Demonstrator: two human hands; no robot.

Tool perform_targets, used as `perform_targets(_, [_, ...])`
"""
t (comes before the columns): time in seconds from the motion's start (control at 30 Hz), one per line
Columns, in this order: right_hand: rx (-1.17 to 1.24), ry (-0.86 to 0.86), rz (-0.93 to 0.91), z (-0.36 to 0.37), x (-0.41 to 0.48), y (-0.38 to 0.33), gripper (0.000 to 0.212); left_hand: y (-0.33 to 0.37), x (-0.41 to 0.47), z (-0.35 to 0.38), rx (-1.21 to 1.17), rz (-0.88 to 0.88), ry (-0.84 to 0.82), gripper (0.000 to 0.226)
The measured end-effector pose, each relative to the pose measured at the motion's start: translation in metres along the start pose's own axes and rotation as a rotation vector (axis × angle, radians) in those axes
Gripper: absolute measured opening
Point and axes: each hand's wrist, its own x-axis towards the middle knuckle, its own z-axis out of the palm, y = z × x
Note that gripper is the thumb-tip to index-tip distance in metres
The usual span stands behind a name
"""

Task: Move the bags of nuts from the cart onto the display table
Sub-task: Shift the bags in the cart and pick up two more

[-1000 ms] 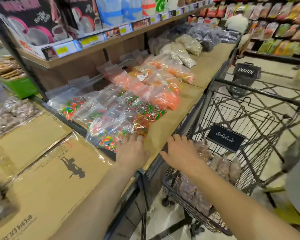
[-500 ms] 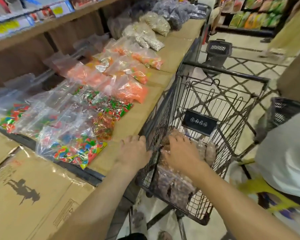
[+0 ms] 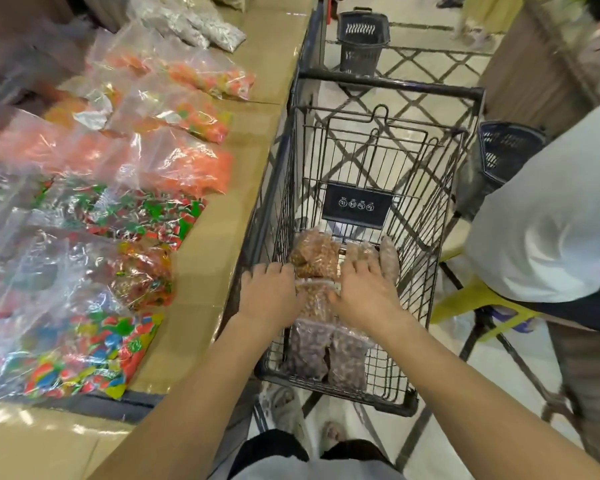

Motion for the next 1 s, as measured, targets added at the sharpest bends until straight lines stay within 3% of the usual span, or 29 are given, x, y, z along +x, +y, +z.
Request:
perform_targets(0.33, [0.047,-0.165,0.104,0.065,0.019,0.022,0.077,0.012,0.032,0.061,0.037,0.074,-0.193,0.063])
perform_targets(0.5, [0.082,-0.215,0.137,0.111,0.023,0.038,0.081,0.021,0.047,0.098,0.041,0.049,-0.289,0.056])
perform_targets(0.7, [0.085,-0.323,0.168,0.163,0.033,0.054,0.069,0.024,0.06,0.149,0.037,0.001,-0.445,0.054])
perform_targets(0.77, [0.112,-0.335,0.179,0.179,0.04,0.06,0.072,0.023,0.069,0.165,-0.054,-0.05,-0.522,0.053])
perform_targets(0.87, [0.229,-0.346,0.278,0.205,0.053,0.07,0.084,0.014,0.082,0.191,-0.415,-0.234,-0.617,0.056])
perform_targets(1.0, [0.521,-0.348,0.462,0.236,0.07,0.083,0.103,-0.001,0.096,0.231,-0.743,-0.491,-0.596,0.074])
